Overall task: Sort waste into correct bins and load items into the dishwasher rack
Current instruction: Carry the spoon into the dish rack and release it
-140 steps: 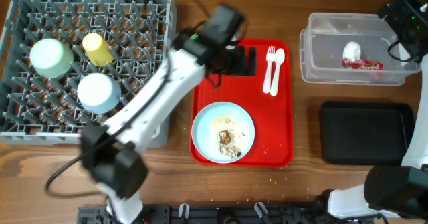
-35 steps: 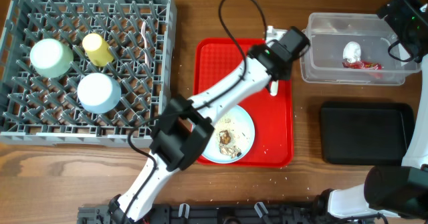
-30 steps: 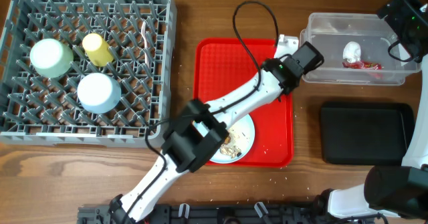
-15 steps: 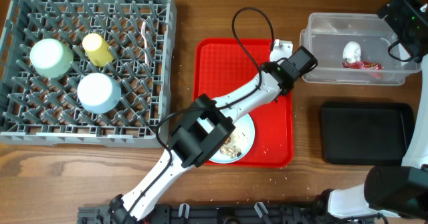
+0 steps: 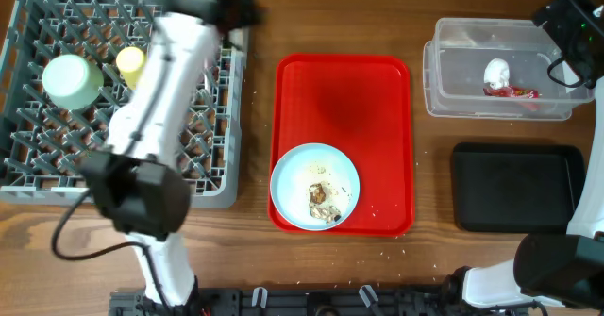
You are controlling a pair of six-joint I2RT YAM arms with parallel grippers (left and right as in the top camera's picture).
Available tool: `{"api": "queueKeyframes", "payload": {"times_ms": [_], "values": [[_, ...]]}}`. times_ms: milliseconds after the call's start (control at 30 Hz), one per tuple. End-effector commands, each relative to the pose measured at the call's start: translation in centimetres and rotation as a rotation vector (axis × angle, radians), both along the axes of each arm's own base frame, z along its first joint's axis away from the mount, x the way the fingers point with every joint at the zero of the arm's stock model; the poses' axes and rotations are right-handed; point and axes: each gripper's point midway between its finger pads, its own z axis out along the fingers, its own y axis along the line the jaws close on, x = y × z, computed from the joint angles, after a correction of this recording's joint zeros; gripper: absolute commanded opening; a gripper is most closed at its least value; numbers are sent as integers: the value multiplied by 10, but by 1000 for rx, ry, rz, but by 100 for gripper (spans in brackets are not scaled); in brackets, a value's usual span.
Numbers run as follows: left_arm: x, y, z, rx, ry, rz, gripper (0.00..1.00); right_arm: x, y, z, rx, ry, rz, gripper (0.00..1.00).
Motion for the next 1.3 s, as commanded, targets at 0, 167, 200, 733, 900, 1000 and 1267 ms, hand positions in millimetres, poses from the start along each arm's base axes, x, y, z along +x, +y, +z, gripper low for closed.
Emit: {"api": "queueKeyframes", "payload": {"times_ms": [0, 167, 200, 733, 900, 1000, 1267], "values": [[-4, 80, -4, 178, 82, -189, 4, 2, -1, 0, 2, -3, -14, 100], [-4, 105, -42, 19, 142, -348, 4, 2, -1, 0, 3, -3, -14, 100], [-5, 101, -47, -6, 145, -389, 4, 2, -1, 0, 3, -3, -14, 100], [2, 100, -70, -147, 187, -208, 100, 2, -1, 0, 3, -3, -14, 100], [2, 114, -71, -114, 187, -175, 98, 2, -1, 0, 3, -3, -14, 100], [1, 131, -73, -56, 199, -124, 94, 2, -1, 0, 3, -3, -14, 100], [-8, 135, 6, -316, 33, 98, 100, 2, -1, 0, 3, -3, -14, 100]]}}
